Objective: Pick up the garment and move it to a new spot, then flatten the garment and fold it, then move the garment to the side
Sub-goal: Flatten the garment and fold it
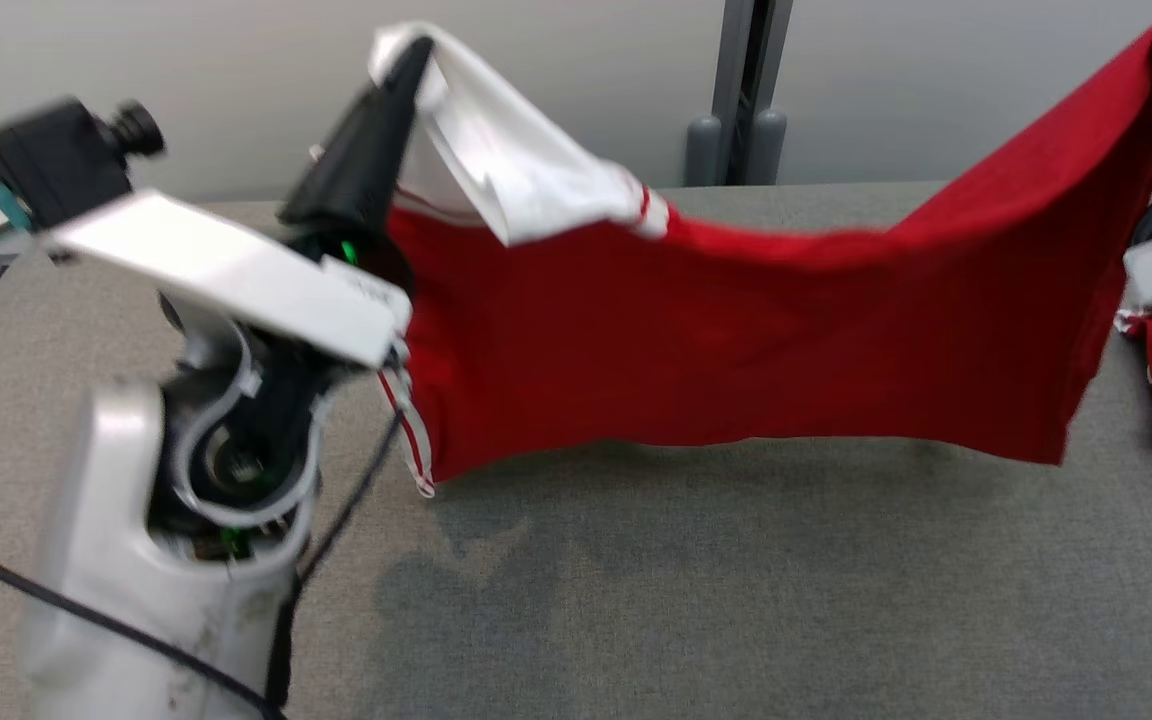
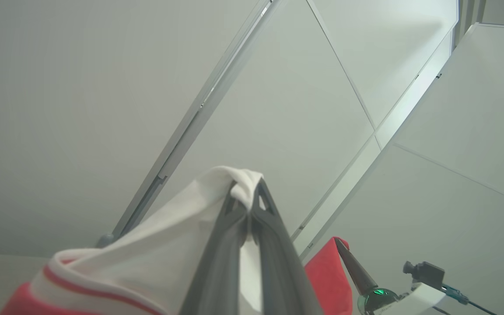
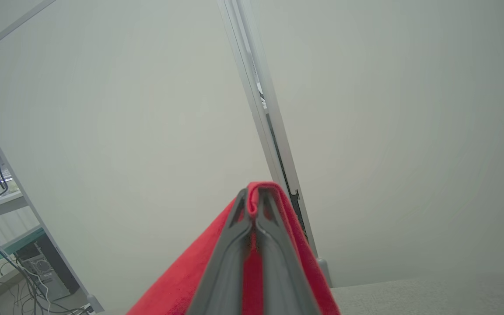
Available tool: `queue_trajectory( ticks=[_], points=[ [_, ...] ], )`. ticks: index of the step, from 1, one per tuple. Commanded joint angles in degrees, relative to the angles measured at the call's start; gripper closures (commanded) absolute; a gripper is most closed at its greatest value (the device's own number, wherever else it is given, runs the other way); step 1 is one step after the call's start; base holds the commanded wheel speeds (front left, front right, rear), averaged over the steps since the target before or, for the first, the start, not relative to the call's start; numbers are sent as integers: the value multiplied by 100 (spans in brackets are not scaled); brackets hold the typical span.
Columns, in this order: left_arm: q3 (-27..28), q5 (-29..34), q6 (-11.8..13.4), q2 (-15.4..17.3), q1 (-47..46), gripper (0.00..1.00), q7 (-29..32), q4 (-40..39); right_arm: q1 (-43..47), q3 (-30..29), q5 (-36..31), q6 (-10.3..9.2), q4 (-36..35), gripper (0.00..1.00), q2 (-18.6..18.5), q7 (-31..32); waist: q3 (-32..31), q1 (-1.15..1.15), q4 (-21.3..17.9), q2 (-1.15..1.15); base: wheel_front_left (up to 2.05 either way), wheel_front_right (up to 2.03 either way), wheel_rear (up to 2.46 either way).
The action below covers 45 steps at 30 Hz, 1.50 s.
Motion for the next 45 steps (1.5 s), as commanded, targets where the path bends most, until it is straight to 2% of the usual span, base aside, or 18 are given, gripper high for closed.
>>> queue_trajectory(
  ticks=[1, 5, 6, 9, 14, 17, 19, 22, 24, 27, 31, 37, 40, 45],
  points=[
    [118, -23, 98, 29, -301, 100, 35, 63, -228, -63, 65, -2, 16, 100, 11, 113, 264, 0, -89, 0, 0, 0, 0],
    [547, -347, 489, 8, -1638, 100, 186, 693, -1377, -194, 24, -2, 348, 100, 72, 514, 849, 0, -172, 0, 0, 0, 0],
    [679, -259, 583, 95, -2370, 100, 168, 1150, -2005, -247, -14, -2, 686, 100, 91, 647, 1170, 0, -239, 0, 0, 0, 0],
    [754, -129, 573, 222, -3408, 100, 131, 1945, -2967, -155, -96, -1, 1392, 100, 127, 577, 1563, 0, -380, 0, 0, 0, 0],
    [868, 84, 317, 255, -5168, 100, -392, 3250, -4537, -209, -226, -2, 2578, 100, 87, -125, 2231, 0, -469, 0, 0, 0, 0],
    [995, 202, -1, 364, -6047, 100, -950, 4061, -5228, -240, -222, -1, 3369, 100, 149, -933, 2438, 0, -567, 0, 0, 0, 0],
    [1075, 255, -217, 396, -6640, 100, -1301, 4476, -5700, -57, -213, -1, 3714, 100, 158, -1517, 2586, 0, -615, 0, 0, 0, 0],
    [1081, 308, -560, 372, -7159, 100, -1745, 5039, -5948, 295, -91, -3, 4144, 100, 151, -2316, 2774, 0, -600, 0, 0, 0, 0],
    [1044, 313, -803, 331, -7359, 100, -1956, 5330, -6023, 462, 10, -3, 4421, 100, 160, -2728, 2911, 0, -565, 0, 0, 0, 0],
    [948, 289, -1190, 277, -7377, 100, -2123, 5717, -5964, 617, 285, -2, 4804, 100, 120, -3003, 3060, 0, -463, 0, 0, 0, 0],
    [870, 270, -1462, 243, -7113, 100, -2241, 6186, -5688, 1023, 575, -2, 5189, 100, 39, -3094, 3324, 0, -339, 0, 0, 0, 0],
    [547, 462, -1738, 334, -6374, 100, -2325, 6711, -5139, 1597, 1029, -2, 5571, 100, -82, -3157, 3473, 0, -242, 0, 0, 0, 0],
    [397, 525, -1784, 373, -6038, 100, -2348, 6850, -4907, 1815, 1167, -2, 5654, 100, -110, -3158, 3441, 0, -193, 0, 0, 0, 0],
    [-208, 744, -1829, 534, -5221, 100, -2350, 6868, -4325, 2363, 1547, -2, 5750, 100, -243, -3055, 3094, 0, -147, 0, 0, 0, 0]
  ],
)
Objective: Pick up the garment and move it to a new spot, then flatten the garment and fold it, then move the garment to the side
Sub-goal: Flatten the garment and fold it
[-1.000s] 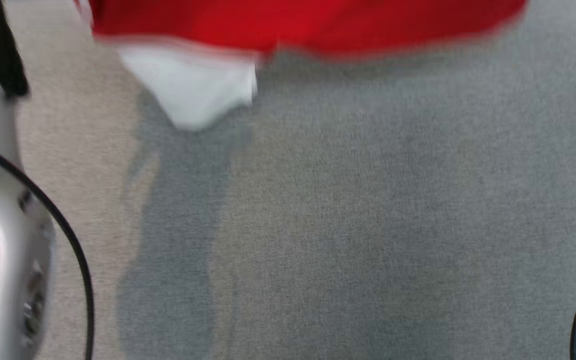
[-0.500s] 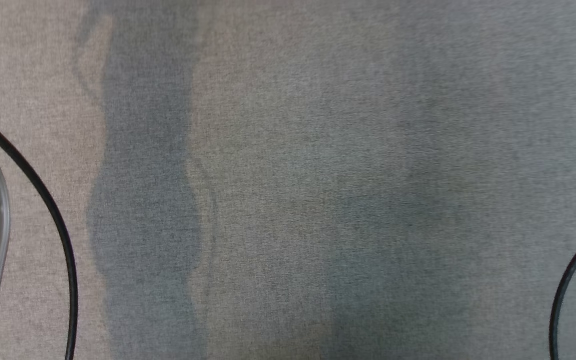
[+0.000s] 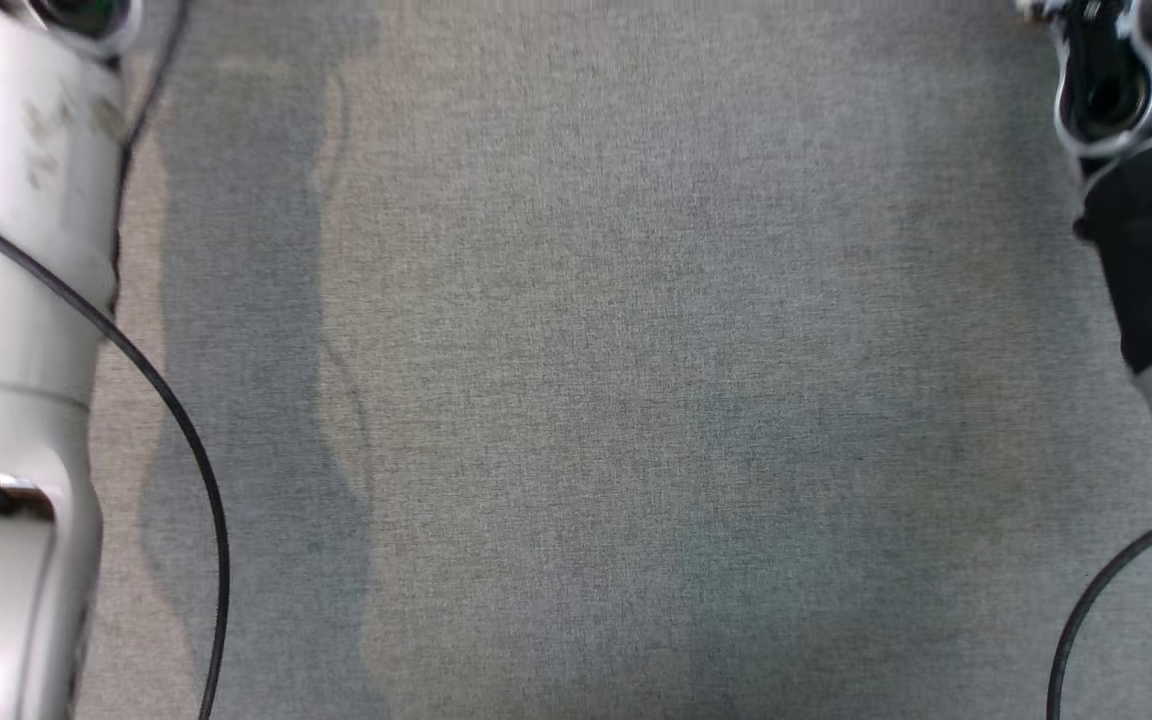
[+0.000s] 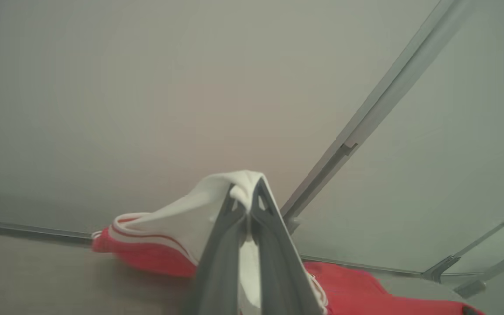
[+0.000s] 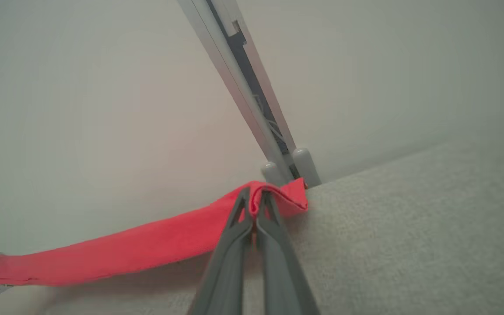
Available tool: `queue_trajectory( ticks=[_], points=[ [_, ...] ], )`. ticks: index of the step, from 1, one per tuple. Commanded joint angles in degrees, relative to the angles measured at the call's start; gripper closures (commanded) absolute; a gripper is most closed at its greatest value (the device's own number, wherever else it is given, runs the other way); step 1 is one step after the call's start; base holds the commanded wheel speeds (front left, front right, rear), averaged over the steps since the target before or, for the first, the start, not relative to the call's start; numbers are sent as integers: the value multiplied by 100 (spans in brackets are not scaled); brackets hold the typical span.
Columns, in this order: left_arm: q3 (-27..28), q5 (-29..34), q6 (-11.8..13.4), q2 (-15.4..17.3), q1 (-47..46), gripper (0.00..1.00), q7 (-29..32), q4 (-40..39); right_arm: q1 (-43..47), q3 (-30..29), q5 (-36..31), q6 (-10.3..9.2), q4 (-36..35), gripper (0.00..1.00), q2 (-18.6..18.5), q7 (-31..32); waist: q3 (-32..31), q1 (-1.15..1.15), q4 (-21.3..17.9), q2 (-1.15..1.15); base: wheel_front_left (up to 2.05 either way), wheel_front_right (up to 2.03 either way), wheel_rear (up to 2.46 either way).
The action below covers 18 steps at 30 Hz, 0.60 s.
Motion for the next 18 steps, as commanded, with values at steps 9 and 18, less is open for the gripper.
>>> queue_trajectory(
  ticks=[9, 18],
  points=[
    [-727, -464, -20, 479, 1581, 100, 494, -333, 1035, 806, 491, -2, 361, 100, -477, 470, -958, -1, 141, 0, 0, 0, 0],
    [-1488, -758, -19, 850, 2927, 100, 1047, -677, 1775, 1423, 810, -3, 395, 100, -745, 683, -1676, -1, 259, 0, 0, 0, 0]
  ],
)
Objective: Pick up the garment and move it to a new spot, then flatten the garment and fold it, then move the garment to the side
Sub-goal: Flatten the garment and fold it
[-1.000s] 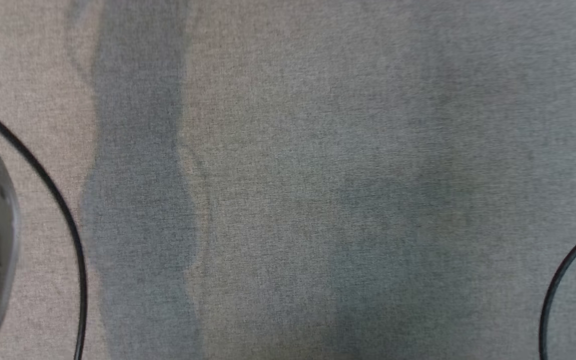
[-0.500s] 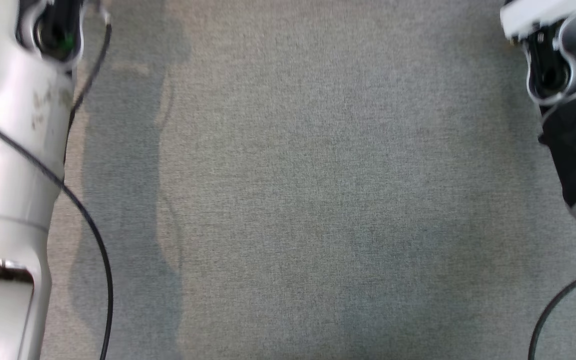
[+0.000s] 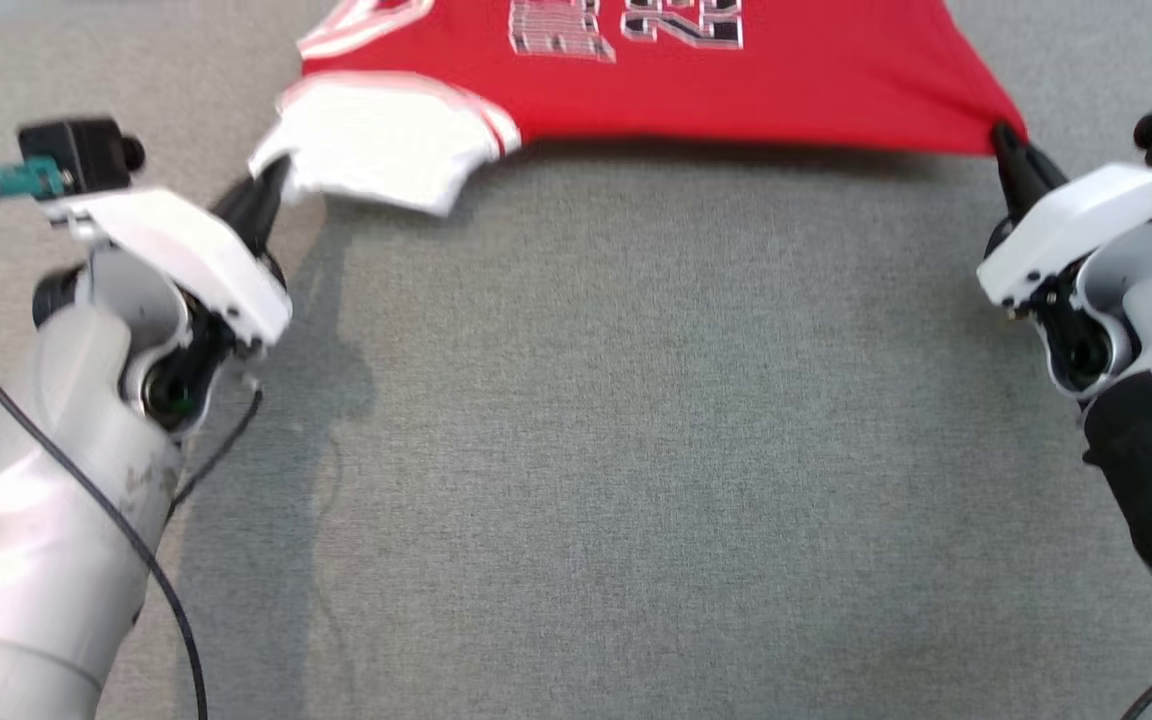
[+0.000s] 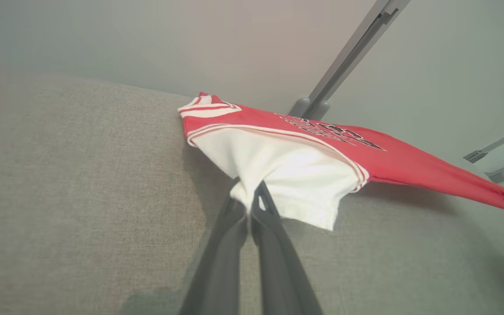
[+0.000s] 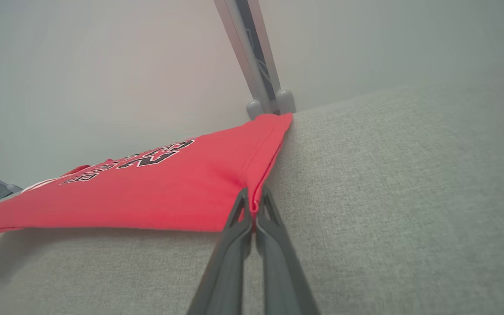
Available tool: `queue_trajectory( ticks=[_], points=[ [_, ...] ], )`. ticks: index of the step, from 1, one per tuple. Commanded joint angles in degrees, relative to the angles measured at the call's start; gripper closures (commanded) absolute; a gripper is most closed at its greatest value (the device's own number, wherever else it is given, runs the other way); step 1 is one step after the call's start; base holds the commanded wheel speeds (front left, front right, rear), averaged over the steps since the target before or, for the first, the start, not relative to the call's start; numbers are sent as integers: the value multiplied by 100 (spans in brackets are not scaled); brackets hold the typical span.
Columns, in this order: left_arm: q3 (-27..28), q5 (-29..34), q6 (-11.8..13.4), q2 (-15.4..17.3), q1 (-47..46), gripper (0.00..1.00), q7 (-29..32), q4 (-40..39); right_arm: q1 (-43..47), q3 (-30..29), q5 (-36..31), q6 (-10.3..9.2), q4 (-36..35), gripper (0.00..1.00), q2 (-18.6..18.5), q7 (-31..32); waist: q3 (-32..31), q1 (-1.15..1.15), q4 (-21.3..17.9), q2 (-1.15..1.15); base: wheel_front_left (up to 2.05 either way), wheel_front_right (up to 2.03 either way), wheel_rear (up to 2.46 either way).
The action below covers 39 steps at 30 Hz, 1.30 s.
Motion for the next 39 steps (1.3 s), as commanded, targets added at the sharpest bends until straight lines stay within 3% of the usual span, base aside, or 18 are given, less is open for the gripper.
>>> queue_trajectory(
  ticks=[1, 19, 33, 39],
  points=[
    [-91, -64, 0, 126, 254, 100, 53, -77, 162, 56, 88, -4, 83, 100, -73, -2, -279, 0, 81, 0, 0, 0, 0],
    [-805, -536, -1, 733, 1991, 100, 785, -1182, 1149, 949, 340, -4, 263, 100, -343, 305, -1224, 0, 238, 0, 0, 0, 0],
    [-985, -787, 292, 1295, 3286, 100, 1237, -2639, 1956, 1587, 1140, -4, -433, 100, -810, 1642, -1836, 0, 183, 0, 0, 0, 0],
    [-887, -1405, 381, 1541, 4134, 100, 1527, -3492, 2490, 1781, 1603, -4, -831, 100, -1061, 2209, -2133, 0, 90, 0, 0, 0, 0]
  ],
)
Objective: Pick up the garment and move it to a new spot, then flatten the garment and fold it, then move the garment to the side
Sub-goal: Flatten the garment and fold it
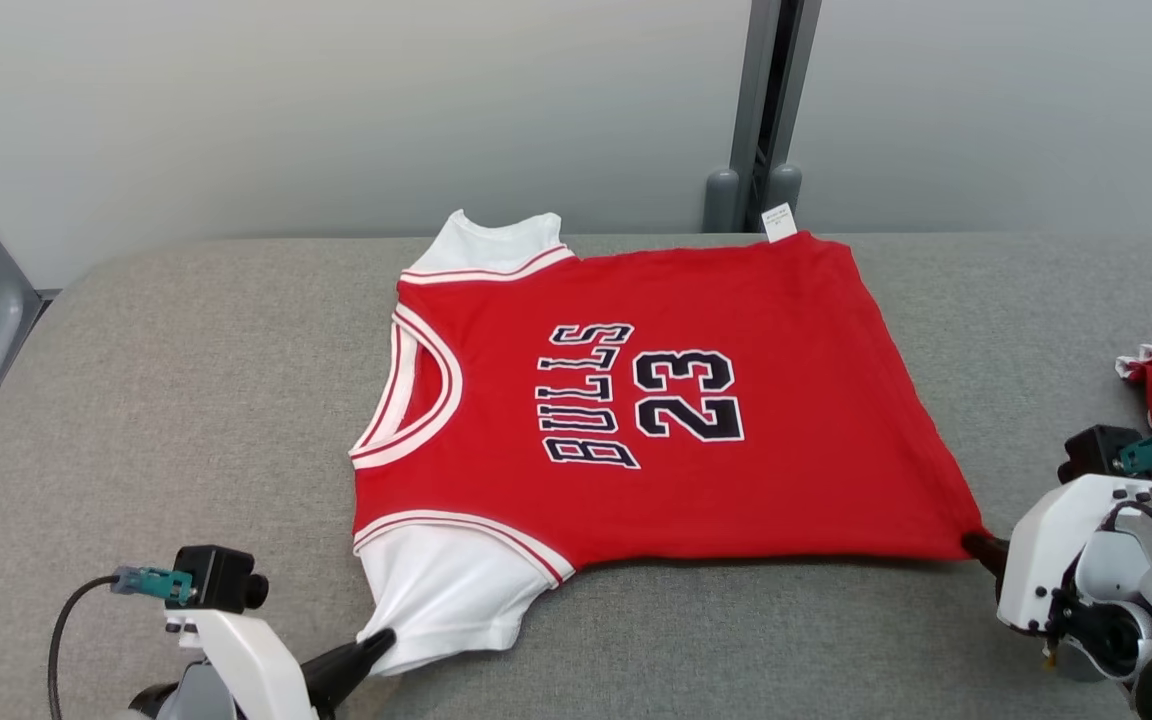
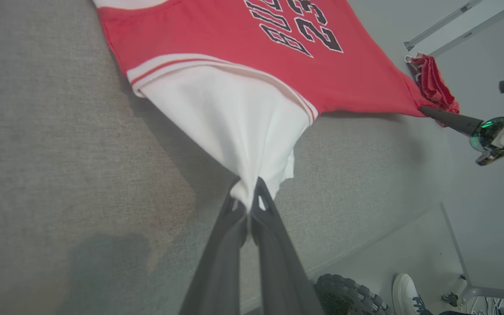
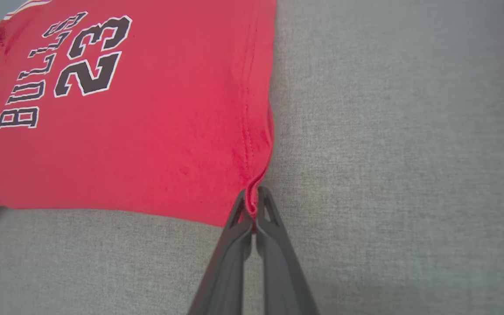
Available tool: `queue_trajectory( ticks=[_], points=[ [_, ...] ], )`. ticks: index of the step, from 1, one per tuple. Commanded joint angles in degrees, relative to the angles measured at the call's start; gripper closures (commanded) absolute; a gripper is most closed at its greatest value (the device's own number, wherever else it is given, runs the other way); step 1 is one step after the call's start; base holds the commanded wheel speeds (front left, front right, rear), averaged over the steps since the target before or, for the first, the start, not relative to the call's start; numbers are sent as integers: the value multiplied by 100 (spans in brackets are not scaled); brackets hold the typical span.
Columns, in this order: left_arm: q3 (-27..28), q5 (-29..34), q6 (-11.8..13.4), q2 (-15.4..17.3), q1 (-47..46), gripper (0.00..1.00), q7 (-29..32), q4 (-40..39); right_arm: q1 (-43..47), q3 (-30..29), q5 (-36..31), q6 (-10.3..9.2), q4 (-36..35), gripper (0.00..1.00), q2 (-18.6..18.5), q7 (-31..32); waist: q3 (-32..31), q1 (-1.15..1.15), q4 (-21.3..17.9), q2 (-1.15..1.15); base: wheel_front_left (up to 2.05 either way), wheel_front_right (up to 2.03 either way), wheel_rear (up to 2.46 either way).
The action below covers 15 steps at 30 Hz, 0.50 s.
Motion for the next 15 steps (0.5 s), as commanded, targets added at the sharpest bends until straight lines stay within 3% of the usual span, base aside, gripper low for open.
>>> queue_trajectory(
  ticks=[1, 15],
  points=[
    [37, 1, 33, 77, 9, 100, -11, 13, 59, 8, 15, -4, 0, 100, -43, 7, -39, 0, -23, 0, 0, 0, 0],
    [-53, -712, 82, 790, 1164, 100, 612, -1520, 1113, 0, 1142, -3, -1201, 100, -806, 1457, -307, 0, -60, 0, 0, 0, 0]
  ],
)
